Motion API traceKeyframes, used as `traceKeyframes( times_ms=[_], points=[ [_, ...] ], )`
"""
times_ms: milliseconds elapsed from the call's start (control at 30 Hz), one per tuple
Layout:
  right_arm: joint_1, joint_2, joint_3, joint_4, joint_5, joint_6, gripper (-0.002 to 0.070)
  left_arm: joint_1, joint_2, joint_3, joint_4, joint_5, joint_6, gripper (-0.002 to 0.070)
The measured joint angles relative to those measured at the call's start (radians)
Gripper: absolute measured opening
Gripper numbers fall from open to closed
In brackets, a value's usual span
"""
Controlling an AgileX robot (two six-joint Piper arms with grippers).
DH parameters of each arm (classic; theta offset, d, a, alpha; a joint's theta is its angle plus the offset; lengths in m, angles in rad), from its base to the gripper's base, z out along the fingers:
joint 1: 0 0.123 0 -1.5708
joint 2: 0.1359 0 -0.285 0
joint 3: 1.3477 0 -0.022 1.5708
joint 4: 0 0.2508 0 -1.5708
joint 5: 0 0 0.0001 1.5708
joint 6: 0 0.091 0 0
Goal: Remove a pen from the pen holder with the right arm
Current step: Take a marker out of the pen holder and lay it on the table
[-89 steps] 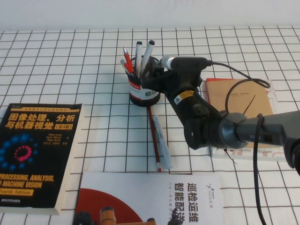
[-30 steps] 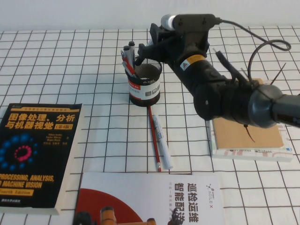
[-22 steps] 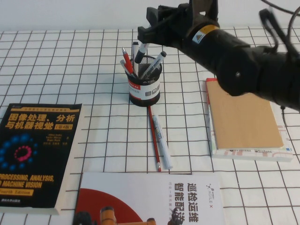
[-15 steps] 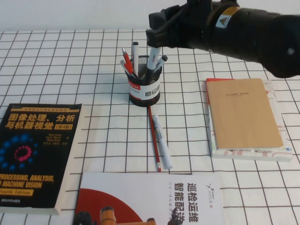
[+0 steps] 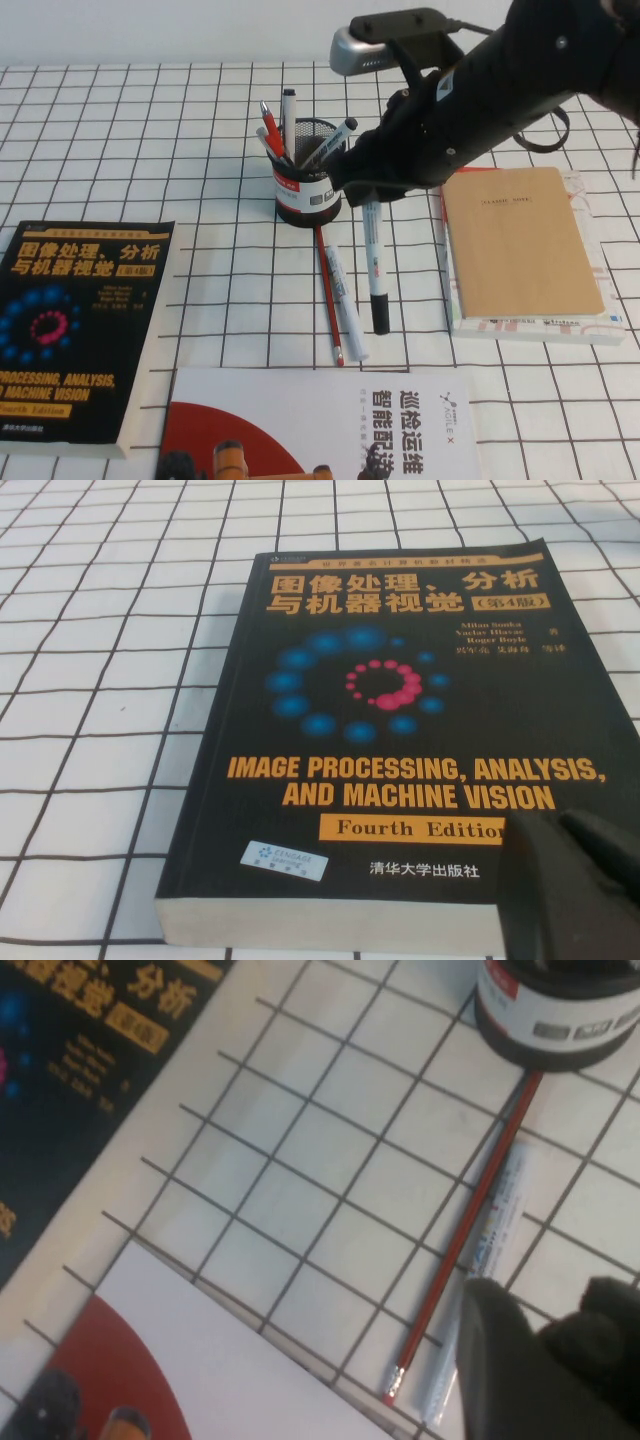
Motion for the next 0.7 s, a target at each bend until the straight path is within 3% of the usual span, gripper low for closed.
traceKeyframes(
  times_ms=[300, 700],
  points=[
    [-0.05, 0.233, -0.191, 0.023, 0.215, 0.0, 0.0132, 0.0, 0.0, 0.0, 0.0, 0.0, 0.0, -0.0005],
    [-0.087, 0.461, -0.377, 0.117, 0.262, -0.042, 0.0132, 0.0, 0.0, 0.0, 0.0, 0.0, 0.0, -0.0005]
  ],
)
